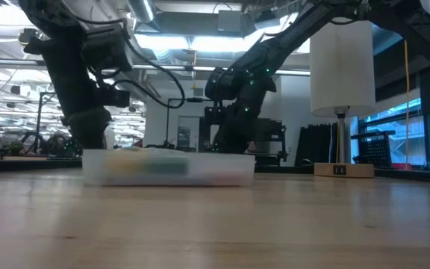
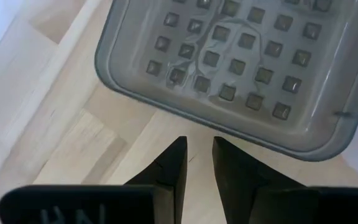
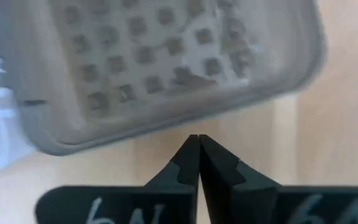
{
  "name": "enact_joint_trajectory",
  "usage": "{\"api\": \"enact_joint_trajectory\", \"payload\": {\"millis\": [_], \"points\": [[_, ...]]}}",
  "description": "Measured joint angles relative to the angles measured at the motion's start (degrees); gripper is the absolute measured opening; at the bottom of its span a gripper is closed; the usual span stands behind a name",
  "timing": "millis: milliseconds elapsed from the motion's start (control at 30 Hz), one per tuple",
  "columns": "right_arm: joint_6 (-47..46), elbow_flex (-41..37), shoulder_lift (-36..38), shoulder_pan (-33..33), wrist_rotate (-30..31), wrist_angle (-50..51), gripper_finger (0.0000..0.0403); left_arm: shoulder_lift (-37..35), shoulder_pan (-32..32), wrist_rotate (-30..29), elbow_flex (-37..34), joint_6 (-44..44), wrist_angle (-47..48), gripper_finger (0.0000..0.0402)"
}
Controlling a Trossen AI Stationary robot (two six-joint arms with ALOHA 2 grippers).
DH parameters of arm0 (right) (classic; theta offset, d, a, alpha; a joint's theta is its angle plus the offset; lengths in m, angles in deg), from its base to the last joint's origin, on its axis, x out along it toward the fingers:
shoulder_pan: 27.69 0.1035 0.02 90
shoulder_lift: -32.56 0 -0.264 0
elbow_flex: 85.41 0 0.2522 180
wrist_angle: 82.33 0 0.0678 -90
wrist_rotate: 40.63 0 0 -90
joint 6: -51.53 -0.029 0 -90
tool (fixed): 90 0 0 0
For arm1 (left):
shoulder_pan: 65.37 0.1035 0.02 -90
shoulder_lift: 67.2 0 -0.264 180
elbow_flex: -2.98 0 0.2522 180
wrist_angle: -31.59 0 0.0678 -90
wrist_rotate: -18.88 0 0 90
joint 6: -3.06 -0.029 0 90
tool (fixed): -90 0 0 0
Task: Pack school essentials
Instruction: Close the black supply box
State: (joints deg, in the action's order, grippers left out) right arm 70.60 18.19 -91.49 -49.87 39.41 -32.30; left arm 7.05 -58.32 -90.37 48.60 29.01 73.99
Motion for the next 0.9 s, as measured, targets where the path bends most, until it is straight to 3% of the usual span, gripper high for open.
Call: {"api": "enact_joint_trajectory", "payload": {"millis": [233, 400, 900], "points": [[0.9, 0.0, 0.0, -1.8, 1.7, -1.7, 0.0013, 0.4, 0.2, -0.3, 0.0, -2.6, -0.2, 0.0071], [0.9, 0.0, -0.1, -3.7, -4.1, -5.9, 0.0013, 0.4, 0.2, -0.3, 0.0, -3.7, -0.5, 0.0071], [0.5, 0.0, -2.5, -4.0, -4.8, -7.2, 0.0012, 0.4, 2.3, 0.6, 0.0, -4.2, -1.7, 0.0071]]}}
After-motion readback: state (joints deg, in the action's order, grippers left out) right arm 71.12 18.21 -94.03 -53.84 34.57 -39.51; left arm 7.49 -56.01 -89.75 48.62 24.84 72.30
